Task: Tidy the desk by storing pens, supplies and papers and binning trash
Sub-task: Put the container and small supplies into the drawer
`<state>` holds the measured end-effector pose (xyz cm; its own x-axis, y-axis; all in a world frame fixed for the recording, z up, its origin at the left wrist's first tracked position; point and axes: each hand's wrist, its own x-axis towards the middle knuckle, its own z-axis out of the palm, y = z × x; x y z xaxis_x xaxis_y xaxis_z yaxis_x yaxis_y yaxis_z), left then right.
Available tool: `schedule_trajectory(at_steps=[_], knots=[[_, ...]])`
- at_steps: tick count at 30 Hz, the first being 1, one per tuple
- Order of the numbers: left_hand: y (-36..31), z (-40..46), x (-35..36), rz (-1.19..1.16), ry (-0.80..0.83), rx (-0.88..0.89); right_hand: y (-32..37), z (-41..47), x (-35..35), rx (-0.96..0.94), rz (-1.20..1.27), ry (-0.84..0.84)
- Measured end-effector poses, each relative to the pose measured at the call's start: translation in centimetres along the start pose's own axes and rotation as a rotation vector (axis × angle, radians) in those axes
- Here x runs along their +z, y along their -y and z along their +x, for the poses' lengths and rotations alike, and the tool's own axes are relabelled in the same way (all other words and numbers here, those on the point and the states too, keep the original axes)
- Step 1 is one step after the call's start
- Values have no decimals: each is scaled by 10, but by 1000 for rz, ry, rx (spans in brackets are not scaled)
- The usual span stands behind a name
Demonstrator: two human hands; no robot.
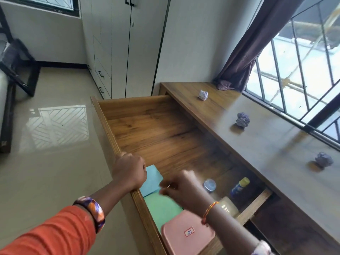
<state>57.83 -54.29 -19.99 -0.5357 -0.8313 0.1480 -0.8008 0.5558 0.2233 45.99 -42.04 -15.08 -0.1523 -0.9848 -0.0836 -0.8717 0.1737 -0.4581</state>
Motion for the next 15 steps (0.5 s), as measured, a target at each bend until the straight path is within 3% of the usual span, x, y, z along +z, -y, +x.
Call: schedule_trajectory(at_steps=[3,6,8,12,15], knots=[[0,1,1,0,1,-2,24,-5,18,35,106,219],[-1,2,1,-8,-4,3,29,-6,29,71,-9,259],[-1,3,1,-9,-8,13,32,-8,33,54,3,184],[1,4,0,-27,-6,25,52,-18,44,41,80,-172],[2,3,-2,-61,20,20,65,-30,65,40,66,-317]])
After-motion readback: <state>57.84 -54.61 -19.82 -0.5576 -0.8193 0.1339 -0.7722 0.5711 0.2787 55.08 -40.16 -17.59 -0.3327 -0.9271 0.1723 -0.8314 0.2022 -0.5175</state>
